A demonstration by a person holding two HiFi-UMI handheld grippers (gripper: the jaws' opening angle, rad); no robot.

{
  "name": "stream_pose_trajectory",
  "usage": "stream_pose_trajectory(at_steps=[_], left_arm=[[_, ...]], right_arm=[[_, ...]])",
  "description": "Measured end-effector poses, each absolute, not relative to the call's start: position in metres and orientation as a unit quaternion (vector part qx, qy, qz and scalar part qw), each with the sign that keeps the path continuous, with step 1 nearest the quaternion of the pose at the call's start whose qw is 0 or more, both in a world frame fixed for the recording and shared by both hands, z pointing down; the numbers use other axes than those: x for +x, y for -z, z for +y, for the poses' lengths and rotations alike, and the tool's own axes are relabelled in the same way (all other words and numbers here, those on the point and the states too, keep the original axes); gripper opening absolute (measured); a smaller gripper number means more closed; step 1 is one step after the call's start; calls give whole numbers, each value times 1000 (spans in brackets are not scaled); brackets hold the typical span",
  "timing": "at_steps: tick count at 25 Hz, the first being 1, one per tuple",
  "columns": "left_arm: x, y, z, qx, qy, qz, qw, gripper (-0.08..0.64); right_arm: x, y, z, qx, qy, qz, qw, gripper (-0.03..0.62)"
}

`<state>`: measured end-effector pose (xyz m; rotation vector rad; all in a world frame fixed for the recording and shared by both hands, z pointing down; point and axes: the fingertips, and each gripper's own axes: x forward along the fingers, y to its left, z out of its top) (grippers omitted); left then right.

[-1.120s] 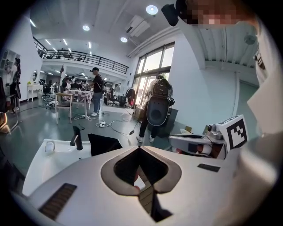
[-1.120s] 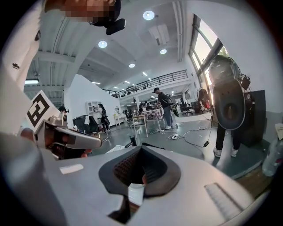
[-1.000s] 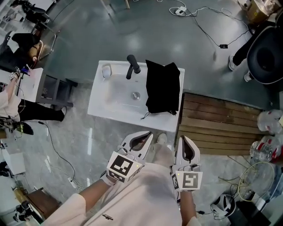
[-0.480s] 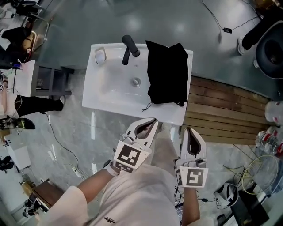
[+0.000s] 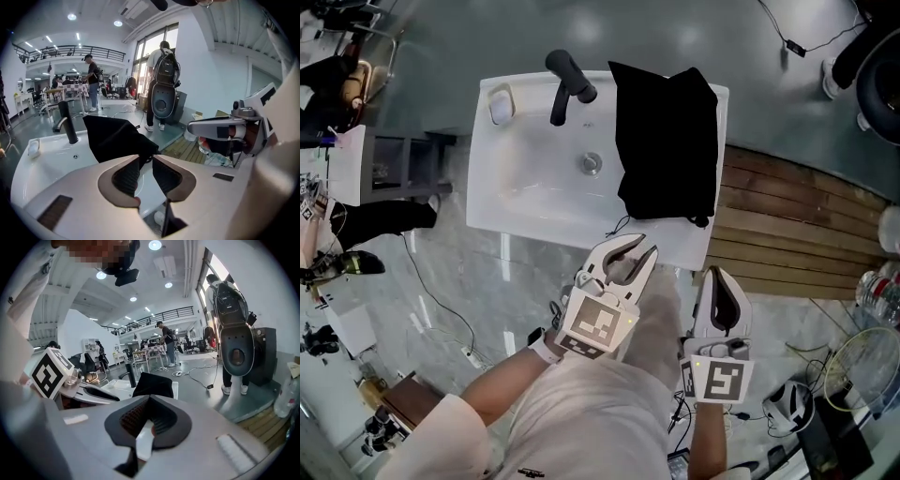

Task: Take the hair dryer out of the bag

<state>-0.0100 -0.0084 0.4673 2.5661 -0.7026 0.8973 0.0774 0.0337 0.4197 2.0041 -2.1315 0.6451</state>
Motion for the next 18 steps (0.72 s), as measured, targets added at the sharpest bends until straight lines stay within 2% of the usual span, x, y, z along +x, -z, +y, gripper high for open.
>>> stream_pose_trajectory(at_steps=[11,17,18], left_arm=[[0,-518,-22,896,-366,-220,121,247],[0,-538,-29,891,-388,-218,94,273],[1,-541,-30,890,-392,-214,90,273]], right_arm=[[80,-454,24,671,-226,-702,70,9],[74,-468,21,658,-232,-713,71,12],[71,-471,20,650,-235,-719,73,34]])
